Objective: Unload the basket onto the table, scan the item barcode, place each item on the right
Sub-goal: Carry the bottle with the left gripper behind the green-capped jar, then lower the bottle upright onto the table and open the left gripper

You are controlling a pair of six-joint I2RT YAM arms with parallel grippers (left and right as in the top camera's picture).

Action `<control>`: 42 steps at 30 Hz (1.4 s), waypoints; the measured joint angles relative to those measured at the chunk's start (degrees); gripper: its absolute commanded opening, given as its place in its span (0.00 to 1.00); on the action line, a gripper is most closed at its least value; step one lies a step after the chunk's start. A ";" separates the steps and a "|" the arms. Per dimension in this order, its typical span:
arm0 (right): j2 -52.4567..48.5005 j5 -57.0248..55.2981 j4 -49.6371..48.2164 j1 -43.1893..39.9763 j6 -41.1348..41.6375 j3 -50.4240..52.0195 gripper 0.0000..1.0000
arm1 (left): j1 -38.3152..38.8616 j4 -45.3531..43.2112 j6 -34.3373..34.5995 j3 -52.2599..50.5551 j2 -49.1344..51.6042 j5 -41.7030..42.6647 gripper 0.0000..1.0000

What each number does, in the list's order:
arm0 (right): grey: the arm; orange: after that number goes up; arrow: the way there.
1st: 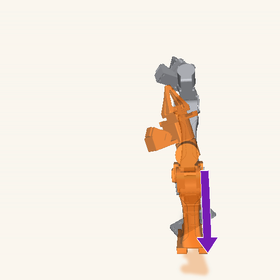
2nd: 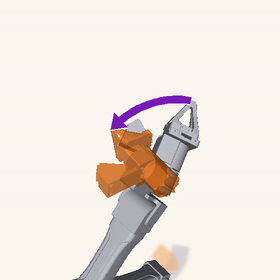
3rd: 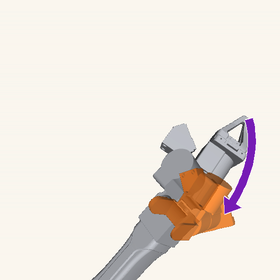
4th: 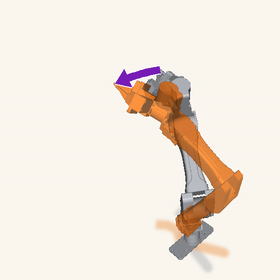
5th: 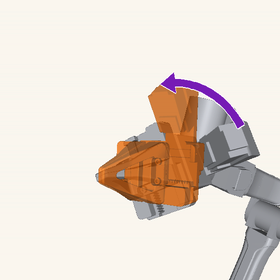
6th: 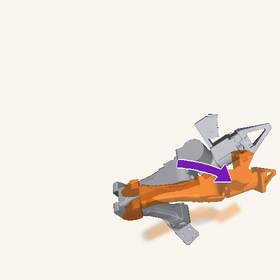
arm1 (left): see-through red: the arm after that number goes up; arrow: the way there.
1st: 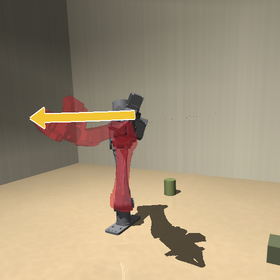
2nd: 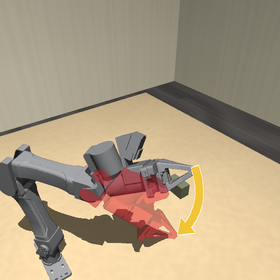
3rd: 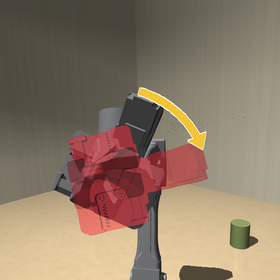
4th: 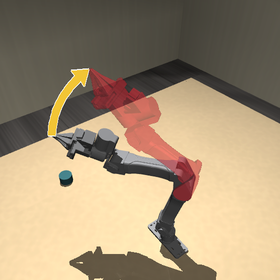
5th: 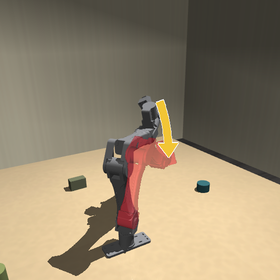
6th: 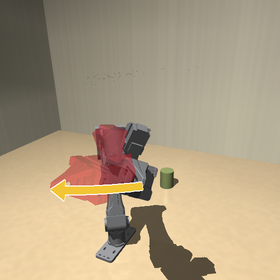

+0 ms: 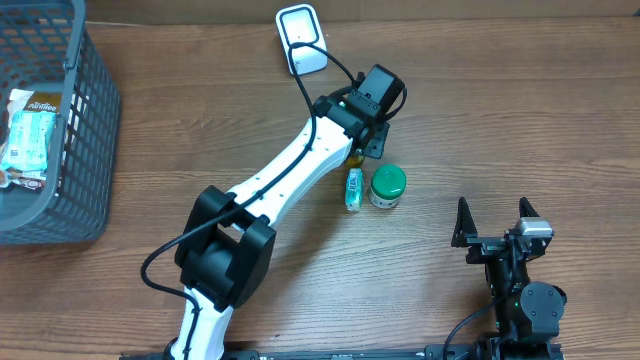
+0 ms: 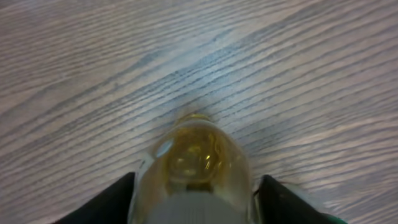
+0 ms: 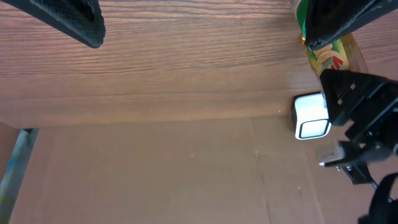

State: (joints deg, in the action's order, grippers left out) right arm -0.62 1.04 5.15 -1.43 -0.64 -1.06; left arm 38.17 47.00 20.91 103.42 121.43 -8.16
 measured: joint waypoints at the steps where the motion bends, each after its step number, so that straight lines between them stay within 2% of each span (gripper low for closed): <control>1: 0.00 0.00 0.00 0.02 0.00 0.00 1.00 | 0.00 -0.17 0.07 0.00 0.02 0.00 0.47; 13: 0.00 0.02 -0.02 0.00 0.04 0.00 1.00 | 0.00 -2.64 -0.09 -0.02 0.02 4.48 0.46; 17: 0.00 0.00 0.02 0.00 0.02 0.00 1.00 | 0.00 -2.91 -0.15 0.00 0.02 5.22 0.57; 19: 0.00 0.02 0.00 0.00 0.02 0.00 1.00 | 0.00 -2.99 -0.17 -0.02 0.02 5.51 0.72; 23: 0.00 0.00 0.00 0.00 0.00 0.00 1.00 | 0.00 -3.13 -0.22 -0.02 0.02 5.86 0.91; 24: 0.00 0.00 0.00 0.00 0.02 0.00 1.00 | 0.00 -3.15 -0.20 -0.02 0.02 5.86 0.93; 31: 0.00 0.00 0.00 0.00 0.04 0.00 1.00 | 0.00 -2.89 -0.22 0.63 0.00 5.90 1.00; 35: 0.00 0.00 0.02 0.00 0.02 0.00 1.00 | 0.00 -2.73 -2.23 4.24 -0.59 5.33 1.00; 42: 0.00 0.00 0.02 0.00 0.02 0.00 1.00 | -0.20 1.16 -5.60 12.96 -7.50 -3.32 1.00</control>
State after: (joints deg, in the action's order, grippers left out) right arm -0.62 1.04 5.17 -1.43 -0.62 -1.06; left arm 37.98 48.16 15.31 116.38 113.93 -11.49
